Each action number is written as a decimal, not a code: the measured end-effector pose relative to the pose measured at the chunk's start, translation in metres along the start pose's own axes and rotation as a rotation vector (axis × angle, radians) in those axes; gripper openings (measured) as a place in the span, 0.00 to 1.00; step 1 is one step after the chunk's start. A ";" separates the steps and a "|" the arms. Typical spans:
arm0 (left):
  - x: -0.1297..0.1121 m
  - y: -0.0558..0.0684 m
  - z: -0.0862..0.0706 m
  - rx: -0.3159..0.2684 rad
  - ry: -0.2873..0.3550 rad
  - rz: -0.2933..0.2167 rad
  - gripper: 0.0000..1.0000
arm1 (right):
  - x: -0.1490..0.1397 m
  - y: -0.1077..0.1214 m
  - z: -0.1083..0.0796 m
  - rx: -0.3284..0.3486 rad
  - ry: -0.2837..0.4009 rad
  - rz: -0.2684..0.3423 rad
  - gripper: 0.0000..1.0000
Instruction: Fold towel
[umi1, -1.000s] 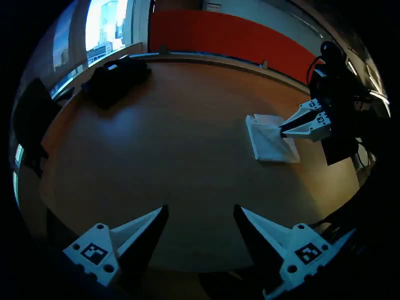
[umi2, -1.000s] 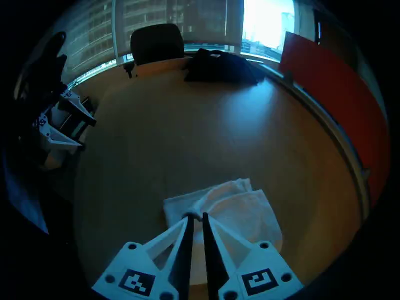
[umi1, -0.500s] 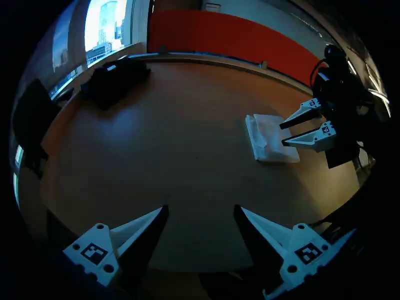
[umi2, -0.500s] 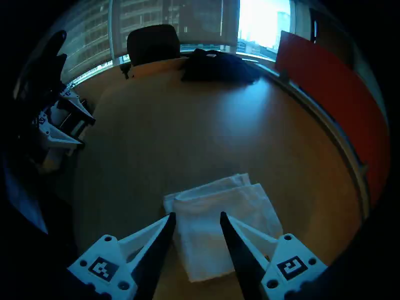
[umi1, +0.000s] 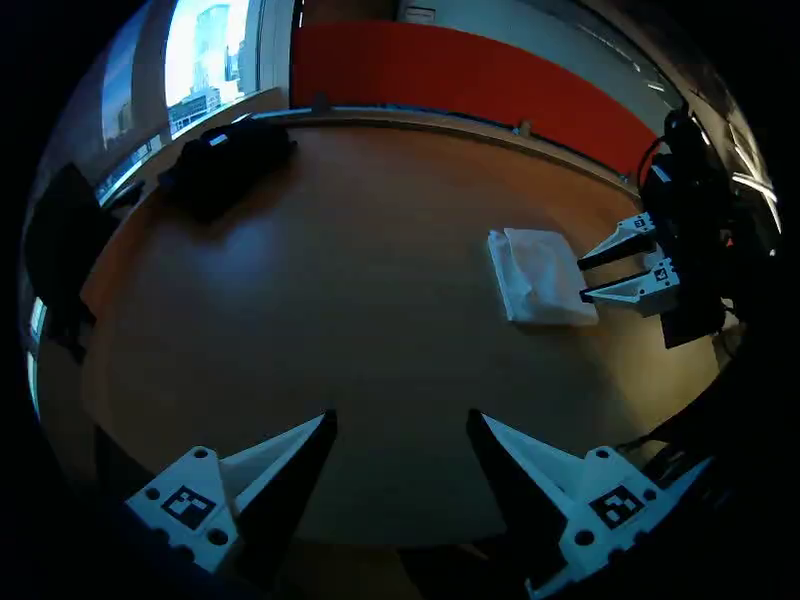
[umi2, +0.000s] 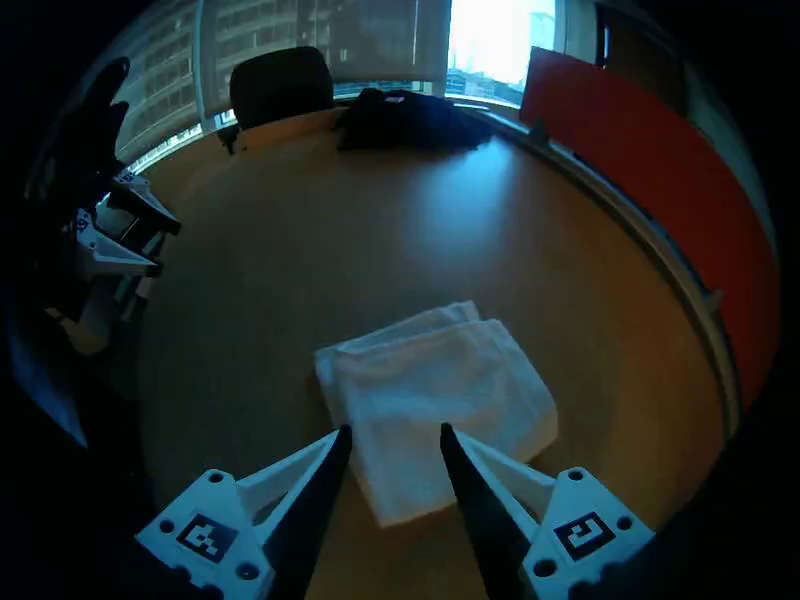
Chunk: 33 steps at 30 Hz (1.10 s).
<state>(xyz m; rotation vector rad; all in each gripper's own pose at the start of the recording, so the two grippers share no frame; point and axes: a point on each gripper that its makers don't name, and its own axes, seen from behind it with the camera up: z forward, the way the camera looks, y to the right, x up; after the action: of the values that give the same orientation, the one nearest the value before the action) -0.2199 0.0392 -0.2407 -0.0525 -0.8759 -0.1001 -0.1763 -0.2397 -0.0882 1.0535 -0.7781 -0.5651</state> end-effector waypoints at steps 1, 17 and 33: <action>0.000 0.000 0.000 -0.001 0.000 0.001 0.97 | -0.002 0.000 -0.001 -0.003 -0.002 0.004 0.68; -0.001 0.002 0.000 -0.004 -0.004 0.009 0.96 | -0.057 -0.008 -0.004 -0.045 -0.073 0.046 0.68; -0.002 0.005 -0.001 -0.006 -0.006 0.014 0.97 | -0.076 -0.010 -0.002 -0.068 -0.093 0.134 0.43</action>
<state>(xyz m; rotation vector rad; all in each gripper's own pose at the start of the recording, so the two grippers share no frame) -0.2199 0.0438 -0.2431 -0.0647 -0.8807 -0.0897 -0.2218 -0.1869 -0.1198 0.9105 -0.8981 -0.5254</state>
